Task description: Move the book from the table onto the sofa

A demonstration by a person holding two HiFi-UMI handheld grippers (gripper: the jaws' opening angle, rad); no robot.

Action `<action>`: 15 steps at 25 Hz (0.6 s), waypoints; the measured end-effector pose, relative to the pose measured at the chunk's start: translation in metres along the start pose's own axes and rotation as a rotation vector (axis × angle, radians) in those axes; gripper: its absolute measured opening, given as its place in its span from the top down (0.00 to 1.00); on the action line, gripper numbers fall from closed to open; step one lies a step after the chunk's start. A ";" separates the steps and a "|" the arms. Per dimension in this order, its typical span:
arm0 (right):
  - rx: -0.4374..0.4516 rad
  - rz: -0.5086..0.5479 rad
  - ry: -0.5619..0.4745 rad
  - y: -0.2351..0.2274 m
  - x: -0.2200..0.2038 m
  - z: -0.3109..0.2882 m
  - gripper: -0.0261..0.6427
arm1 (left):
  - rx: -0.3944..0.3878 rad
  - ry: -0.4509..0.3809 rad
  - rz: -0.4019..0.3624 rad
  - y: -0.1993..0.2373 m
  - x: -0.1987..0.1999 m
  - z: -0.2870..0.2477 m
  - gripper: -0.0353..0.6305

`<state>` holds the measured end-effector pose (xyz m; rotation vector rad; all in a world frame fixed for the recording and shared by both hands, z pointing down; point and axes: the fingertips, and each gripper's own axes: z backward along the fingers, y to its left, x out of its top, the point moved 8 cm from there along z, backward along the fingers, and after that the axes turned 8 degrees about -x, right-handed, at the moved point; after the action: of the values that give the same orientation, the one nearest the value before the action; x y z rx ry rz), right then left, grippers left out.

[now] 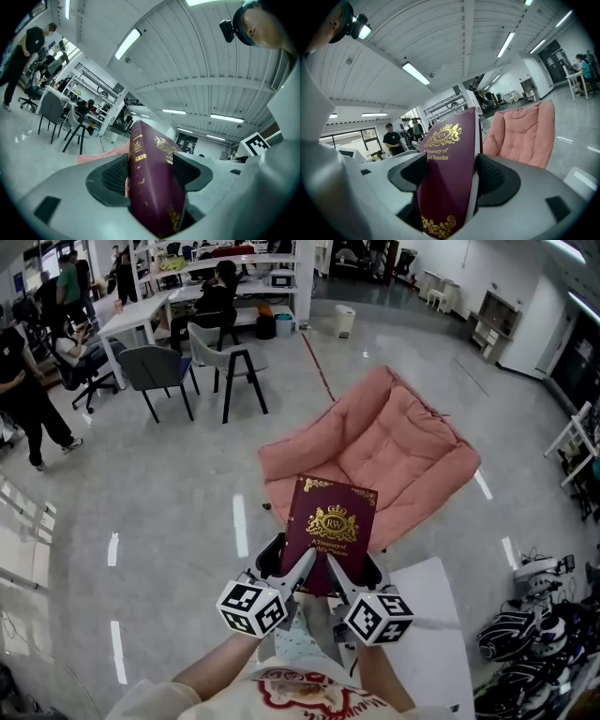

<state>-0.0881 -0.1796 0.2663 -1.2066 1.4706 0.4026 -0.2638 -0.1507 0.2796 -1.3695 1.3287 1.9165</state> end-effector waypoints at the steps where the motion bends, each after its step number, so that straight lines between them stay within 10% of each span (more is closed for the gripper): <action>1: 0.000 0.000 0.005 -0.002 0.002 -0.010 0.48 | 0.003 0.001 0.002 0.007 0.001 -0.006 0.51; 15: 0.003 0.001 -0.011 -0.067 0.067 -0.146 0.48 | 0.000 0.002 -0.010 0.090 0.026 -0.146 0.51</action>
<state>-0.0988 -0.3529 0.2769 -1.1997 1.4622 0.4068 -0.2746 -0.3236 0.2891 -1.3758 1.3205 1.9094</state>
